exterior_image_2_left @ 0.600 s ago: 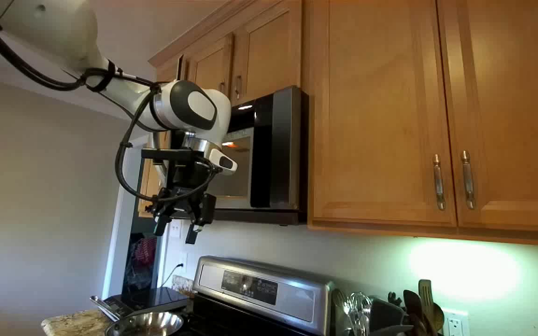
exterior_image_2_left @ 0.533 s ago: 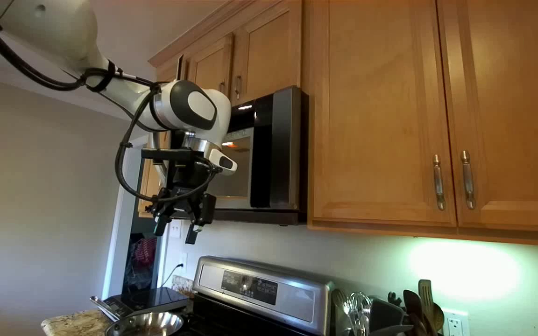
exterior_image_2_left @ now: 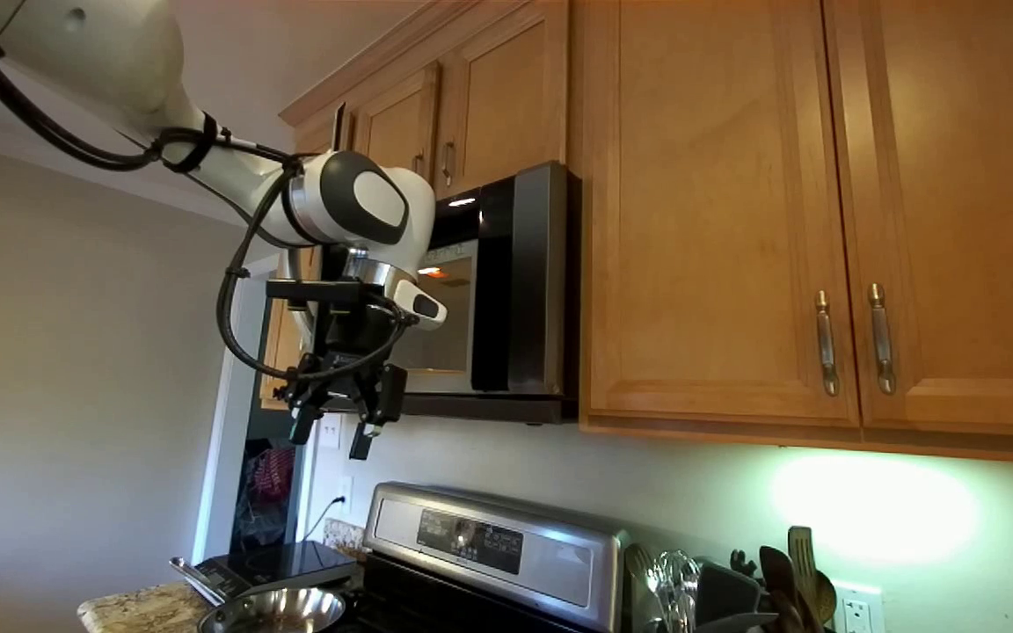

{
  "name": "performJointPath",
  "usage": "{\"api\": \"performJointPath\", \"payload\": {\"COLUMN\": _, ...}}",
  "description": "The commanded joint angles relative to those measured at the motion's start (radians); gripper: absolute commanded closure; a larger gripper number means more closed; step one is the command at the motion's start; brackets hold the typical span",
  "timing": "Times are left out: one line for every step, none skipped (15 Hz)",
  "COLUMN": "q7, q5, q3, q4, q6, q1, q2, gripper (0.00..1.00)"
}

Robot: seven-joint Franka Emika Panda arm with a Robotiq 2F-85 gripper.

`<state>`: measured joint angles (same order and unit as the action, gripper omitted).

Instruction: Close the microwave door

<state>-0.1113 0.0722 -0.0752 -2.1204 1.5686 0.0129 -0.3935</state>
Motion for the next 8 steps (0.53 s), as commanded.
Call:
{"api": "performJointPath", "payload": {"q7": 0.000, "q5": -0.005, "q3": 0.011, "q4": -0.007, "q6": -0.003, "q1": 0.002, "q2": -0.019, "gripper": 0.00}}
{"api": "performJointPath", "payload": {"q7": 0.004, "q5": -0.010, "q3": 0.017, "q4": -0.013, "q6": -0.006, "q1": 0.001, "q2": -0.032, "gripper": 0.00}}
{"api": "performJointPath", "payload": {"q7": 0.010, "q5": -0.018, "q3": 0.027, "q4": -0.035, "q6": -0.012, "q1": -0.001, "q2": -0.070, "gripper": 0.00}}
{"api": "performJointPath", "payload": {"q7": 0.024, "q5": -0.026, "q3": 0.037, "q4": -0.055, "q6": -0.009, "q1": -0.002, "q2": -0.105, "gripper": 0.00}}
{"api": "performJointPath", "payload": {"q7": 0.037, "q5": -0.034, "q3": 0.051, "q4": -0.079, "q6": -0.008, "q1": -0.004, "q2": -0.144, "gripper": 0.00}}
{"api": "performJointPath", "payload": {"q7": 0.044, "q5": -0.040, "q3": 0.064, "q4": -0.091, "q6": -0.011, "q1": -0.007, "q2": -0.171, "gripper": 0.00}}
{"api": "performJointPath", "payload": {"q7": 0.060, "q5": -0.046, "q3": 0.083, "q4": -0.114, "q6": -0.015, "q1": -0.010, "q2": -0.210, "gripper": 0.00}}
{"api": "performJointPath", "payload": {"q7": 0.071, "q5": -0.048, "q3": 0.097, "q4": -0.126, "q6": -0.027, "q1": -0.012, "q2": -0.241, "gripper": 0.00}}
